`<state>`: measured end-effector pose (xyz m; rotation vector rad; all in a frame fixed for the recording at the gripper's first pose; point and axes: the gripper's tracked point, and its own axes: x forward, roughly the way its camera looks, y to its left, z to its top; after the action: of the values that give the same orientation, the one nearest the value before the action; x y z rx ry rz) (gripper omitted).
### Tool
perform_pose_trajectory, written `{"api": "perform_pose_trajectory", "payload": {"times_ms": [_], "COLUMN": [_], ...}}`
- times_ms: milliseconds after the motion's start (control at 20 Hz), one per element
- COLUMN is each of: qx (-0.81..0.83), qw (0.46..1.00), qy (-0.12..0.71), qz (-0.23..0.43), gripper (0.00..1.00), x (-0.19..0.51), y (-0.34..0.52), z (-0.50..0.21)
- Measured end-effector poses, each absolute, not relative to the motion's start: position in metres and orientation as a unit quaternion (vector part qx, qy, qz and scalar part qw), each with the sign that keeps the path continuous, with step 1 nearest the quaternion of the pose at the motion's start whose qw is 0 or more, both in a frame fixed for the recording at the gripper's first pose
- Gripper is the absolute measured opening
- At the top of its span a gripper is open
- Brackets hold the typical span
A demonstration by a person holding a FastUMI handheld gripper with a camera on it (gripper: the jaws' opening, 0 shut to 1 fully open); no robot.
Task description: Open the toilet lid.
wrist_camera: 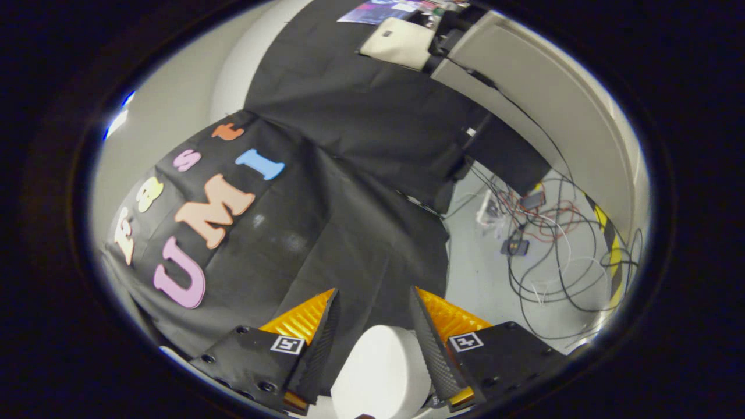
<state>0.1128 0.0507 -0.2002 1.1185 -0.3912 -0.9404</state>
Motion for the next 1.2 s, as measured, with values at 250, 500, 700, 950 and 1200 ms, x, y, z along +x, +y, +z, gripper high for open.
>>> {"api": "perform_pose_trajectory", "payload": {"times_ms": [250, 500, 700, 950, 1200], "qx": [0.56, 0.603, 0.607, 0.601, 0.605], "qw": [0.692, 0.705, 0.721, 0.729, 0.728], "qy": [-0.082, -0.002, 0.055, 0.14, 0.164], "qz": [-0.448, -0.374, -0.33, -0.296, -0.278], "gripper": [0.75, 0.75, 0.75, 0.57, 0.36], "x": [0.124, 0.154, 0.167, 0.175, 0.176], "y": [0.08, 0.122, 0.149, 0.177, 0.189], "z": [-0.279, -0.302, -0.315, -0.338, -0.338]}}
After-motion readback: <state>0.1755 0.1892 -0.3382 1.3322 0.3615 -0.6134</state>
